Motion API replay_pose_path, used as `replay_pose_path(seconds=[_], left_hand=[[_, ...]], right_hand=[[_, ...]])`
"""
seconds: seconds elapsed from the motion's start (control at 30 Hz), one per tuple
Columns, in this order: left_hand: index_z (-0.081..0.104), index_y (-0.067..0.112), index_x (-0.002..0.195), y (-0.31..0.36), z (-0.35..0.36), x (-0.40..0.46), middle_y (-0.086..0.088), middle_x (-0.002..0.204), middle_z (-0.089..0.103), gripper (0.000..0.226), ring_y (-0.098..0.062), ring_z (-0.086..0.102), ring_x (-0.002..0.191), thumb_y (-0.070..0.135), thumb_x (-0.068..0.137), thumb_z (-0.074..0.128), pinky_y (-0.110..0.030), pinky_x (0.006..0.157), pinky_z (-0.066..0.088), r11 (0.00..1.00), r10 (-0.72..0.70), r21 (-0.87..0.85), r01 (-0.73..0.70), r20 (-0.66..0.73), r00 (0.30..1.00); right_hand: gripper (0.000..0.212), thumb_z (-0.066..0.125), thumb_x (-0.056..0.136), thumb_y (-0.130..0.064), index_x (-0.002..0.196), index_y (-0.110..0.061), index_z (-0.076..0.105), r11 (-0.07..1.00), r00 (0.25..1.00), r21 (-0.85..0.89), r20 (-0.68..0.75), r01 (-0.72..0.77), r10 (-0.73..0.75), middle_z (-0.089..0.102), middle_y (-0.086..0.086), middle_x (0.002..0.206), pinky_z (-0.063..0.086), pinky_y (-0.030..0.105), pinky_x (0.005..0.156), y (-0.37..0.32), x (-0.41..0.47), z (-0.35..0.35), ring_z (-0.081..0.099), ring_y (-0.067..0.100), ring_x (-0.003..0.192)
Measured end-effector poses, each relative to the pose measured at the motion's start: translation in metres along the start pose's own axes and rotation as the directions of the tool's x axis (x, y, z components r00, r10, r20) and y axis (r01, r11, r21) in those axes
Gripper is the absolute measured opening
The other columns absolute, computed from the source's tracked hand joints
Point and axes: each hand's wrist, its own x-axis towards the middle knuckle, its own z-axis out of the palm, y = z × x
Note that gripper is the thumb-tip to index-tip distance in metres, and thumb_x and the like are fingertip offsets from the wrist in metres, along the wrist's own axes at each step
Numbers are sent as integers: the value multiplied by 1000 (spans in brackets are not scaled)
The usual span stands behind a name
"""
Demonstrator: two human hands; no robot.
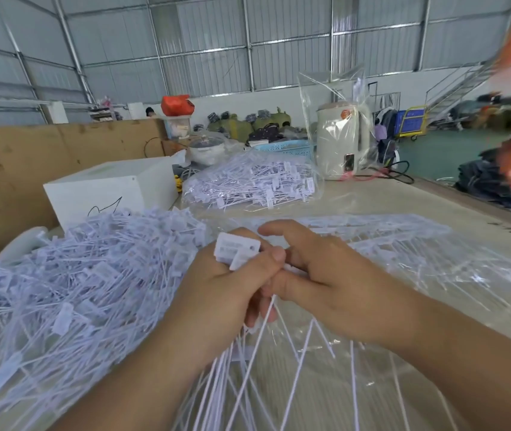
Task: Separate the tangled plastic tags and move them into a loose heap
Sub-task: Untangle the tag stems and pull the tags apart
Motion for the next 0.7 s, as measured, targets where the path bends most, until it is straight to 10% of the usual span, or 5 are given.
replay_pose_path(seconds=[0.27,0.7], left_hand=[[59,20,55,5,-13,5,-7,51,53,27,-17,46,37,30,72,77,-23,37,36,992,-74,-114,57,-150,986],[72,25,80,-4,-3,-1,-3,63,65,41,-11,59,45,52,98,46,-21,40,46,936,-224,-236,262,177,958]], right_hand=[[51,49,80,-63,67,-15,60,990,984,7,108,-142,140,50,-9,52,43,29,55,-7,-3,-16,47,10,50],[42,54,80,-60,66,-22,63,991,997,113,-24,-73,77,54,5,52,36,35,51,-8,-1,-6,41,24,49]])
